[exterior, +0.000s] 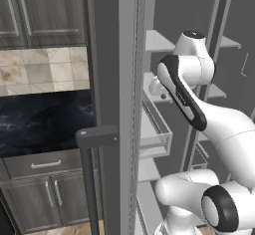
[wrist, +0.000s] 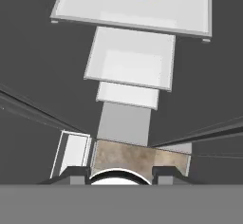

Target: Pick up the frozen fish from the freezer, place it on any shelf in the fridge, and close the fridge and freezer doors when done.

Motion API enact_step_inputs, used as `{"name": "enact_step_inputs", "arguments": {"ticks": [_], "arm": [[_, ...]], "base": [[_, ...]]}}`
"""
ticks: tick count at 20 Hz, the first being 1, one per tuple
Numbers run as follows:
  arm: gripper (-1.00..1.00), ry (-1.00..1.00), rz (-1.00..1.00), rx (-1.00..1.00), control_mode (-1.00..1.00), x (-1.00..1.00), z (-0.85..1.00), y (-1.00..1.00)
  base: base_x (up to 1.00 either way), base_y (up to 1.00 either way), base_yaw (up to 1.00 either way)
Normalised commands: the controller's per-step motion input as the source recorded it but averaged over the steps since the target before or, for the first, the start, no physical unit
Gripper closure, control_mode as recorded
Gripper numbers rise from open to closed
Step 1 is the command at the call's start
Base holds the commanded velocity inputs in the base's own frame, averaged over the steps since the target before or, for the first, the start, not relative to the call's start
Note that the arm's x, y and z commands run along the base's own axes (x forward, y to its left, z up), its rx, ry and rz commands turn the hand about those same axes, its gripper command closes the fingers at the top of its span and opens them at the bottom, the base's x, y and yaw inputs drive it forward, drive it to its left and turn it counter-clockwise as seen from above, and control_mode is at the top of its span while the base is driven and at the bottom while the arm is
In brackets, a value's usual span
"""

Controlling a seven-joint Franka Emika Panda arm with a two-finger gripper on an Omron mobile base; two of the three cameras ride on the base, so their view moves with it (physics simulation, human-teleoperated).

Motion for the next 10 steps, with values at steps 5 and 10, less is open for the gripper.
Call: {"name": "enact_step_inputs", "arguments": {"ticks": [5,10], "arm": [[-1.00,-0.01,0.04,-0.06,-1.00,-0.53,-0.17,0.02],[-1.00,-0.13,0.00,-0.05,-1.00,-0.97,-0.45,0.00]], "base": [[0.00,0.00,0.00],[0.00,0.00,0.00]]}}
